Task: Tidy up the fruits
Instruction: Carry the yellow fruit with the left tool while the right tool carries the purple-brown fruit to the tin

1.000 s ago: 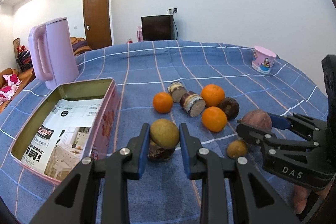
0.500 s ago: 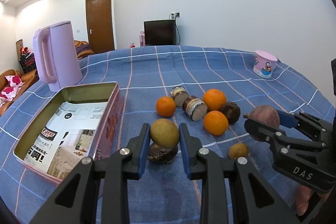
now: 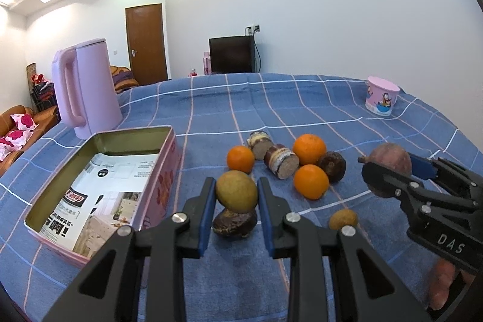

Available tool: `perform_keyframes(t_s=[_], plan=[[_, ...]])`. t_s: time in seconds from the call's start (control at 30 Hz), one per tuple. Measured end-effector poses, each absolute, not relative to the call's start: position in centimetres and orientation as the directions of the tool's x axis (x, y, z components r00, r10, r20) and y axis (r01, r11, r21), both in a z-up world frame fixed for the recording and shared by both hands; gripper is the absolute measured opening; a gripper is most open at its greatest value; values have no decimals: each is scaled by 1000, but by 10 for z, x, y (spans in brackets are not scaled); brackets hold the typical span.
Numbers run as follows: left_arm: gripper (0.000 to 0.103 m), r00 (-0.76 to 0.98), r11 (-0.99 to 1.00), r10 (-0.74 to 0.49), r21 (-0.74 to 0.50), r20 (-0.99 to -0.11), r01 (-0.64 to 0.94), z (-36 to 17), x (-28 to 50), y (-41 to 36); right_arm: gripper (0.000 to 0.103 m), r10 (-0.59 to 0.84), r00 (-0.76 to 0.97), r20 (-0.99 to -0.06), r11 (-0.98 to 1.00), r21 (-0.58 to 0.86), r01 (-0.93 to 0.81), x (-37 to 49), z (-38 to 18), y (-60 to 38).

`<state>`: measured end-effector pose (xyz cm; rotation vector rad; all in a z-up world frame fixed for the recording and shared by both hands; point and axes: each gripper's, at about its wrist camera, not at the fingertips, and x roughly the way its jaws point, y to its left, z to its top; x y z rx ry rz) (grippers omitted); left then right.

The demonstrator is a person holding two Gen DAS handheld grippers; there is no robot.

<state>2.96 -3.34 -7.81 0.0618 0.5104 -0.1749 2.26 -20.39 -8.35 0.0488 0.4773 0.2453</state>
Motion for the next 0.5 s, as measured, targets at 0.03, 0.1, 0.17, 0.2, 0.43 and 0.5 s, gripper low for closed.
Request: perform_keyframes(t_s=[0.03, 0.1, 0.17, 0.2, 0.43, 0.5], plan=[[29, 859, 983, -151, 16, -488, 182, -78, 29, -33, 53, 246, 862, -444, 969, 104, -223, 22, -83, -204], [29, 862, 983, -150, 18, -483, 182, -78, 28, -34, 53, 248, 866, -434, 969, 106, -225, 21, -82, -205], [29, 865, 983, -148, 21, -479, 180, -77, 28, -34, 53, 250, 870, -425, 968, 107, -226, 19, -82, -206], [29, 867, 984, -147, 22, -476, 179, -77, 28, -34, 53, 251, 871, -422, 968, 108, -227, 18, -82, -206], [29, 877, 984, -145, 30, -457, 178, -76, 24, -34, 53, 258, 879, -400, 966, 111, -233, 15, -80, -207], [29, 881, 984, -144, 31, -451, 177, -75, 23, -33, 53, 260, 882, -393, 966, 113, -234, 14, -80, -208]])
